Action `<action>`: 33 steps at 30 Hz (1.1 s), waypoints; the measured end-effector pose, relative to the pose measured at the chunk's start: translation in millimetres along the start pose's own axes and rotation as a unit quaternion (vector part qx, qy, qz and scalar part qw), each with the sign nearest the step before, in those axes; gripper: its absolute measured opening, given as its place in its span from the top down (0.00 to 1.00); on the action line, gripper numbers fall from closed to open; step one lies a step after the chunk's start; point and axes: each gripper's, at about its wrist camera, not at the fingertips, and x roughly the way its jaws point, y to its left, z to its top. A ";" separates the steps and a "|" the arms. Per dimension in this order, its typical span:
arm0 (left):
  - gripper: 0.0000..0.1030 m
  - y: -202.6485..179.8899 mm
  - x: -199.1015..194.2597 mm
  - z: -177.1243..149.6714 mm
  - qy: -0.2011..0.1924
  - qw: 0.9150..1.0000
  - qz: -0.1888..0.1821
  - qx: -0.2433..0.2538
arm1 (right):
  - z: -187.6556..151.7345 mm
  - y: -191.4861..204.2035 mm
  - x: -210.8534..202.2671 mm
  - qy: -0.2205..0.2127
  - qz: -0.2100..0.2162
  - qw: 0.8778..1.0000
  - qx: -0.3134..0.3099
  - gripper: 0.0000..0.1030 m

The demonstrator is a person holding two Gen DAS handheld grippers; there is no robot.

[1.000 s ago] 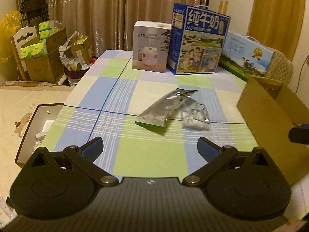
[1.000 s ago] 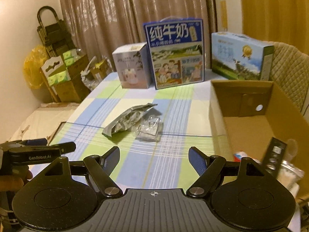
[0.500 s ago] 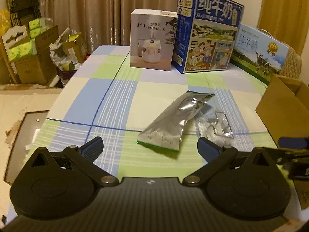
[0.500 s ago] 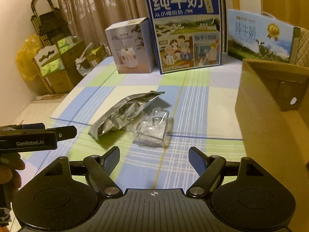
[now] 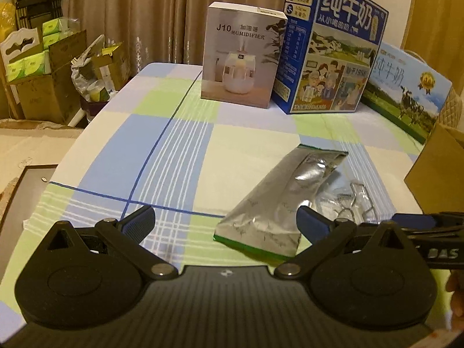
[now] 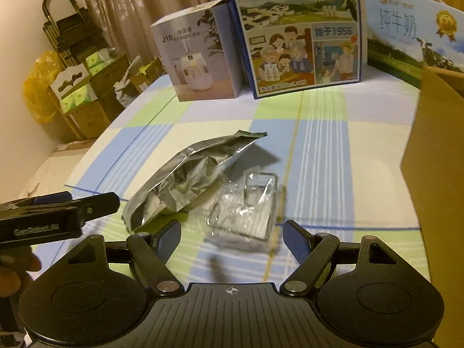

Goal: Organize objects
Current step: 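Lower the right gripper onto the plastic-wrapped wire rack and close it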

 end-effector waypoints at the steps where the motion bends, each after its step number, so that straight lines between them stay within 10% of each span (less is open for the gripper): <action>1: 0.01 2.0 0.8 -0.8 0.002 1.000 -0.003 -0.006 | 1.1 0.0 4.3 0.001 -0.003 1.000 0.000 0.27; 24: 0.01 0.8 10.2 -7.0 0.016 0.999 -0.028 0.014 | 7.2 -12.2 16.5 0.015 -0.056 0.998 -0.008 0.49; 33: 0.07 -38.3 28.0 13.9 0.026 0.990 -0.067 0.120 | 10.9 -36.6 -4.5 0.011 -0.080 0.997 0.002 0.49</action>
